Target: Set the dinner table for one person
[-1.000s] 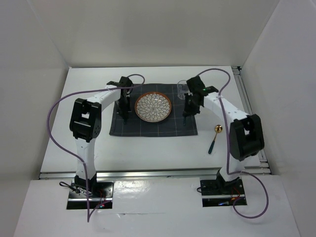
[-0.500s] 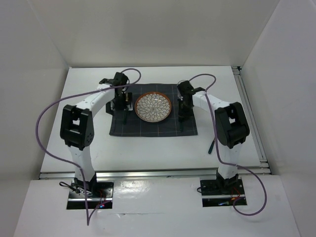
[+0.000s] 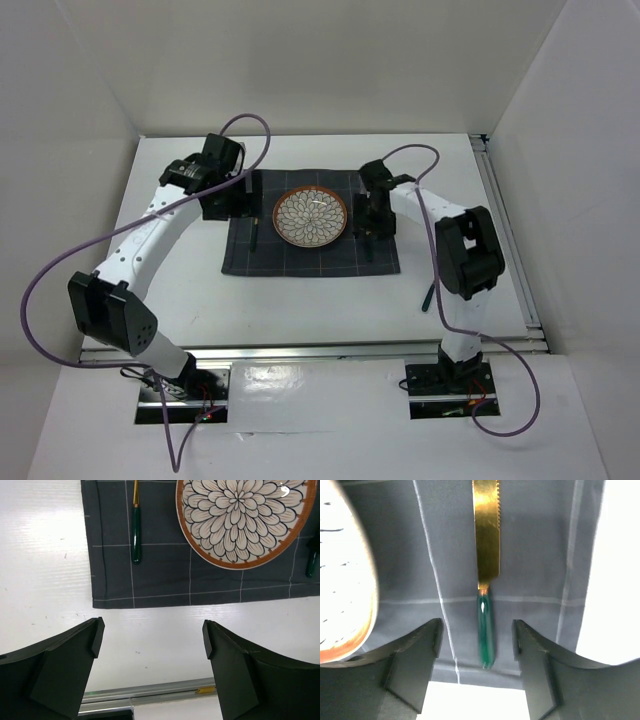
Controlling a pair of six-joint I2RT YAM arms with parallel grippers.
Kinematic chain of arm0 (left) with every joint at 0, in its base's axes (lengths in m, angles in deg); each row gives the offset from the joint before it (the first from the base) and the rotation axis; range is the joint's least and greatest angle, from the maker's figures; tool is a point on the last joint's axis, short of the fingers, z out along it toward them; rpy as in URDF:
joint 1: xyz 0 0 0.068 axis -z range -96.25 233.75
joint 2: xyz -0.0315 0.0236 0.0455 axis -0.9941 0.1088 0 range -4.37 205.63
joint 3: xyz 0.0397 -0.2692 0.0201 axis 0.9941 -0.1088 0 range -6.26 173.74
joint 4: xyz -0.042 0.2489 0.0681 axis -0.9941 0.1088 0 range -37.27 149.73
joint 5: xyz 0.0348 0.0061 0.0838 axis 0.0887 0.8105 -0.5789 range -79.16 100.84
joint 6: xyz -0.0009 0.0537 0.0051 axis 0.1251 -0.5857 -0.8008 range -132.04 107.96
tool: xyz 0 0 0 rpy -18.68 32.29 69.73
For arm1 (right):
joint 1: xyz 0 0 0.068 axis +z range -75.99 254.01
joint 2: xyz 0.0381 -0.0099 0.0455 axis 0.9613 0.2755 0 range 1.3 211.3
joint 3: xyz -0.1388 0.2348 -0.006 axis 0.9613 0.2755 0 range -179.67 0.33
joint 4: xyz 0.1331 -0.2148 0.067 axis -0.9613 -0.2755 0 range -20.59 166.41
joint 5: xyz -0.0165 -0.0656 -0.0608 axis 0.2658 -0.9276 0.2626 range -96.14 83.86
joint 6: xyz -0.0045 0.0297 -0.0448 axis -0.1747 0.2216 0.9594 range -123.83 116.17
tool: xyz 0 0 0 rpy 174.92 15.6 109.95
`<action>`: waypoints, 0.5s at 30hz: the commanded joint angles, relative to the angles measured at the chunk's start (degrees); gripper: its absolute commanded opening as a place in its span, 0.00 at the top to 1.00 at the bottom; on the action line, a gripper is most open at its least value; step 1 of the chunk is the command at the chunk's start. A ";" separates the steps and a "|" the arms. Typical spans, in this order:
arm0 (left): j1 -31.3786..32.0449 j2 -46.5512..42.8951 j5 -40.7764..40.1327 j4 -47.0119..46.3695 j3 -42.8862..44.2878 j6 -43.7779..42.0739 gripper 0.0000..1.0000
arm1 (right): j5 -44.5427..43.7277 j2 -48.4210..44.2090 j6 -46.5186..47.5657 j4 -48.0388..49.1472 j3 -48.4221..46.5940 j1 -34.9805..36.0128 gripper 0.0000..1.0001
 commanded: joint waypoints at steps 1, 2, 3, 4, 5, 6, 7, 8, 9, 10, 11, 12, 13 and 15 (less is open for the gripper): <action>0.70 -4.17 2.48 0.83 2.31 0.65 0.01 | -2.75 -10.40 -0.27 -0.82 0.84 -1.03 0.28; 0.70 -4.96 3.88 -0.39 2.31 0.65 0.01 | -2.75 -12.51 -1.49 -0.83 3.81 -1.73 0.26; 1.22 -5.58 3.89 -0.41 2.31 0.65 0.01 | -2.75 -17.05 -2.02 -0.83 5.66 -3.66 0.25; 1.23 -6.28 3.89 -0.41 2.31 0.65 0.01 | -2.75 -19.27 -2.72 -0.83 7.60 -4.81 0.25; 1.23 -6.29 3.89 -0.41 2.31 0.65 0.01 | -3.27 -21.30 -3.60 -1.35 11.62 -5.95 0.25; 1.75 -6.29 3.89 -0.41 2.92 0.65 0.01 | -3.80 -23.32 -6.22 -1.36 13.66 -7.09 0.25; 1.76 -6.29 3.89 0.12 3.62 0.65 0.01 | -4.85 -27.08 -7.38 -2.23 15.86 -9.37 0.25; 2.37 -5.68 3.37 0.12 3.63 0.65 0.01 | -4.86 -28.77 -8.61 -3.11 20.06 -10.61 0.25; 2.89 -5.67 2.76 0.12 3.63 0.65 0.01 | -5.38 -31.75 -10.88 -3.12 22.19 -13.05 0.25; 2.90 -5.67 2.75 0.12 4.15 0.65 0.01 | -5.39 -32.99 -11.86 -3.90 24.03 -14.21 0.25; 2.90 -5.15 2.75 0.12 4.15 0.65 0.01 | -4.78 -33.96 -12.74 -4.69 25.71 -15.27 0.25; 3.51 -5.14 2.75 0.12 4.15 0.65 0.01 | -4.77 -34.67 -15.53 -5.74 28.33 -16.15 0.25; 3.51 -5.14 2.23 0.12 3.54 0.65 0.01 | -5.38 -35.20 -17.13 -7.06 29.32 -17.64 0.25; 3.51 -5.14 2.22 -0.49 2.93 0.65 0.01 | -5.39 -35.73 -19.33 -8.74 31.86 -18.35 0.25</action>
